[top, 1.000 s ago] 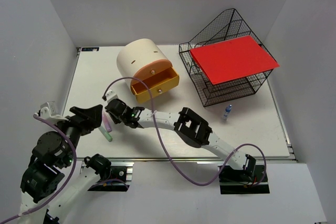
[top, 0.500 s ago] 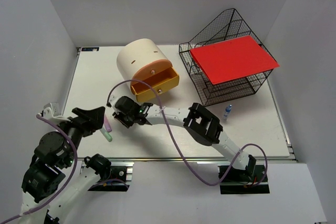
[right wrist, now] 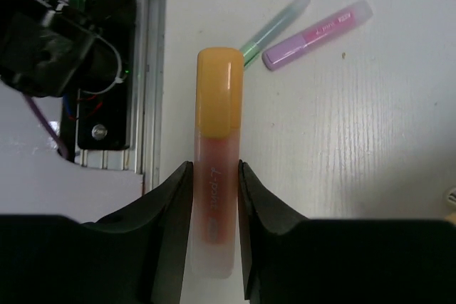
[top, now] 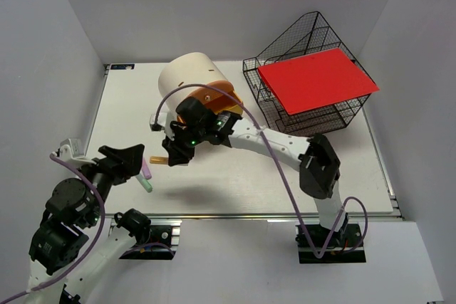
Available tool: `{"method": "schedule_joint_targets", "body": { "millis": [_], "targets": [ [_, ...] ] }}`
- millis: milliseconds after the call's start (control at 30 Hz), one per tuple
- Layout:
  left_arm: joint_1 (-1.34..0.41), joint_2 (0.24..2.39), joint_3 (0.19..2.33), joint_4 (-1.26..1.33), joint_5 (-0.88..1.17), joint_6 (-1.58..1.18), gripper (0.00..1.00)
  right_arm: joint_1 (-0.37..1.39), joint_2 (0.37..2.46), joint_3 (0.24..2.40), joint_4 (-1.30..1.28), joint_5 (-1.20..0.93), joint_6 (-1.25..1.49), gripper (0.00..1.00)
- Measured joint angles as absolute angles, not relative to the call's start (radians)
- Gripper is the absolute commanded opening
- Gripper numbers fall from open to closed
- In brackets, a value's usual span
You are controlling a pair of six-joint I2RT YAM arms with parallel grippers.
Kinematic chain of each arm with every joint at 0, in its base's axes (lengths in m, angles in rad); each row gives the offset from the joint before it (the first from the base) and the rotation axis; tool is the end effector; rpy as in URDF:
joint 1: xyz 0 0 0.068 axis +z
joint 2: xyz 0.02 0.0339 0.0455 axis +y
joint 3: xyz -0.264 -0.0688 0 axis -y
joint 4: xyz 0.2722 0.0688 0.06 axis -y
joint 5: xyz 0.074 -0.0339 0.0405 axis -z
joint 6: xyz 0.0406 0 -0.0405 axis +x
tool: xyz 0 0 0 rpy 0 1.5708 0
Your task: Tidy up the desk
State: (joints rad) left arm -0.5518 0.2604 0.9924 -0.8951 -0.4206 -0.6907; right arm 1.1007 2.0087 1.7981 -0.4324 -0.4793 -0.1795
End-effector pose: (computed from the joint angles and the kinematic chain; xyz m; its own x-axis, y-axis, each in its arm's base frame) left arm 0.0401 -0.0052 0.3900 -0.1929 -0.5642 -0.8028 0.0163 0.8162 -0.5775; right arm 0.2092 0.4531 0.2884 -0.0962 -0.5390 -0.8368 -0.9913 -0.0237 0.1292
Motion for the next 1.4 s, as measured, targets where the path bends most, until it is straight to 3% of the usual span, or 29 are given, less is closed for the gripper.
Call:
{"method": "schedule_joint_targets", "body": {
  "millis": [533,1067,1133,1167,1200,1300,1400],
  "targets": [
    [-0.552,0.305,1.010,-0.830,-0.395,-0.673,0.98,0.886,1.840,1.915,-0.641,-0.435,-0.561,0.00],
    [-0.552,0.348,0.980,-0.793,-0.376,-0.666,0.98,0.818,1.927,1.916,-0.693,-0.271,-1.091,0.00],
    [-0.552,0.350,0.974,-0.793,-0.377,-0.666,0.98,0.818,1.937,1.908,-0.689,-0.251,-1.132,0.10],
    [-0.552,0.352,0.973,-0.792,-0.377,-0.666,0.98,0.818,1.945,1.908,-0.684,-0.240,-1.147,0.26],
    [-0.552,0.355,0.973,-0.792,-0.377,-0.666,0.98,0.818,1.951,1.908,-0.681,-0.234,-1.159,0.31],
    [-0.552,0.363,0.970,-0.791,-0.377,-0.666,0.98,0.818,1.967,1.907,-0.680,-0.223,-1.183,0.41],
    [-0.552,0.381,0.961,-0.787,-0.377,-0.669,0.98,0.818,1.970,1.903,-0.676,-0.213,-1.188,0.42]
  ]
}}
